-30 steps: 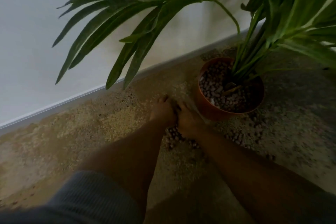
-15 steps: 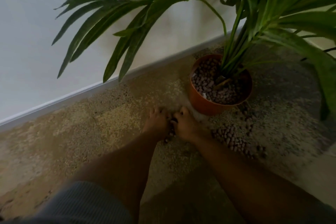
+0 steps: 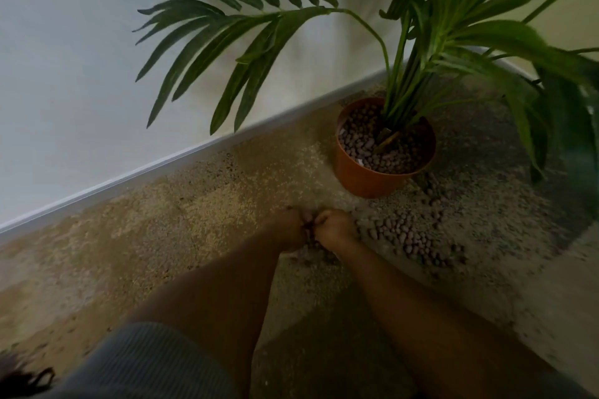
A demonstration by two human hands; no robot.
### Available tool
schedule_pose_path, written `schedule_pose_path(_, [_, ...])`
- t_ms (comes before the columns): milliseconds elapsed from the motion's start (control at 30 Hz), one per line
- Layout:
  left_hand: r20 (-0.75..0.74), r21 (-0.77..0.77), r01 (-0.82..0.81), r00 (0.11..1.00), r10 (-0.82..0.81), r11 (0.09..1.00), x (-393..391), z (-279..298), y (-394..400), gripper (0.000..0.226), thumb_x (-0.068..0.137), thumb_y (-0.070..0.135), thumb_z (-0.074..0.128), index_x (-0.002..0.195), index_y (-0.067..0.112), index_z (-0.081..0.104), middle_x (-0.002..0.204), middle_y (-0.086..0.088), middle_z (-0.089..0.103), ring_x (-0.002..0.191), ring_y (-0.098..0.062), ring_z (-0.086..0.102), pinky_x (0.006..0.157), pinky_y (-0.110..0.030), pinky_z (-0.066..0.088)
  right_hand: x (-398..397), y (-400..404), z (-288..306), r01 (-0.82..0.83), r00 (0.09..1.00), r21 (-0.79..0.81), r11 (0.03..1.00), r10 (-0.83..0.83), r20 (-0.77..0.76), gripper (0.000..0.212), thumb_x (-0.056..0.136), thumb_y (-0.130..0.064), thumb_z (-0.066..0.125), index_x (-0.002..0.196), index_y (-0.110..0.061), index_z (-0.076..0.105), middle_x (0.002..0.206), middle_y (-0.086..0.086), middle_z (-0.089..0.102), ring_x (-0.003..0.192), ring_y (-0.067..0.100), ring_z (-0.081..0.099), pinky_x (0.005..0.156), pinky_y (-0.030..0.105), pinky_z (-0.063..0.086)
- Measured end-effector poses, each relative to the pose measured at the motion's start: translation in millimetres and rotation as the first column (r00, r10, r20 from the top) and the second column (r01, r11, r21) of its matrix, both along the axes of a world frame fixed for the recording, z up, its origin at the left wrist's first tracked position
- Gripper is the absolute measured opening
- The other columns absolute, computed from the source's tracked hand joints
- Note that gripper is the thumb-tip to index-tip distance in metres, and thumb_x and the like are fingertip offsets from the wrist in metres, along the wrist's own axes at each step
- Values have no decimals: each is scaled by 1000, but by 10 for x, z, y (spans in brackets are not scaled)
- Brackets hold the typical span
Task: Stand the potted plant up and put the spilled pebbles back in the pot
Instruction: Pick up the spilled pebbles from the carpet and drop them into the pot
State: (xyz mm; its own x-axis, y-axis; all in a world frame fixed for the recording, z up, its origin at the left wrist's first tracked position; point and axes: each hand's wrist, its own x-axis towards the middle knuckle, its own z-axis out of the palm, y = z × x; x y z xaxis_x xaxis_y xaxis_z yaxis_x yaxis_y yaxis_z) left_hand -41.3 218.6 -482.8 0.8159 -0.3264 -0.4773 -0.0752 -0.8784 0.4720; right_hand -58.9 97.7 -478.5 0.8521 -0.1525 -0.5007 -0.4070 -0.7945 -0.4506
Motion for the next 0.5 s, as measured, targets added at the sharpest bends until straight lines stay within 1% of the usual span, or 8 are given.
schedule_pose_path(100, [16, 11, 45, 999, -45, 999, -59, -16, -15, 25, 89, 23, 63, 113, 14, 65, 117, -7, 63, 114, -23, 56, 84, -25, 41, -55, 1, 9, 281, 960, 179, 943, -277, -49, 21, 94, -14, 54, 105, -10, 71, 115, 10, 68, 105, 27, 63, 90, 36, 54])
schedule_pose_path(133, [27, 24, 59, 998, -60, 998, -71, -43, -20, 28, 89, 28, 64, 113, 15, 64, 118, -7, 62, 115, -23, 54, 83, -25, 40, -75, 0, 27, 421, 906, 291, 859, -412, -95, 18, 93, -12, 54, 98, -10, 71, 110, 10, 69, 97, 25, 64, 83, 34, 55])
schedule_pose_path(167, [38, 30, 61, 997, -62, 998, -78, -57, -27, 31, 88, 32, 65, 115, 16, 62, 120, -7, 61, 117, -23, 53, 85, -27, 41, -82, 4, 59, 546, 833, 408, 732, -526, -171, 15, 93, -8, 53, 90, -11, 68, 103, 11, 68, 87, 23, 63, 74, 33, 54])
schedule_pose_path(233, [56, 38, 54, 997, -56, 998, -95, -50, -48, 33, 90, 33, 63, 118, 15, 61, 123, -7, 60, 119, -24, 53, 89, -30, 43, -101, -4, 126, 692, 686, 587, 420, -634, -356, 18, 92, 1, 53, 79, -9, 61, 91, 12, 63, 73, 18, 57, 66, 28, 50])
schedule_pose_path(300, [76, 58, 88, 993, -92, 994, -97, -23, -92, 31, 94, 29, 56, 118, 10, 62, 122, -10, 62, 116, -26, 56, 90, -29, 42, -126, -31, 176, 719, 596, 681, 138, -626, -503, 18, 93, 4, 50, 79, -6, 56, 84, 11, 56, 71, 15, 52, 63, 22, 48])
schedule_pose_path(367, [75, 67, 129, 988, -134, 989, -89, 0, -136, 31, 97, 27, 50, 115, 7, 64, 117, -13, 65, 110, -28, 60, 88, -30, 43, -173, -73, 188, 698, 546, 711, -89, -576, -608, 16, 96, 2, 46, 85, -6, 54, 84, 10, 52, 71, 14, 50, 62, 22, 46])
schedule_pose_path(433, [61, 76, 126, 990, -130, 989, -69, -22, -142, 30, 96, 28, 50, 110, 7, 66, 112, -14, 66, 105, -28, 62, 86, -31, 46, -227, -123, 167, 663, 525, 707, -245, -522, -672, 15, 96, 3, 43, 88, -7, 53, 83, 9, 51, 71, 14, 50, 63, 21, 44])
schedule_pose_path(500, [20, 36, 81, 996, -82, 996, -54, -42, -121, 23, 92, 20, 53, 103, 5, 69, 108, -13, 68, 102, -27, 63, 83, -27, 45, -274, -165, 147, 631, 517, 699, -336, -489, -702, 16, 94, 2, 41, 86, -6, 52, 80, 10, 52, 69, 15, 51, 63, 22, 43])
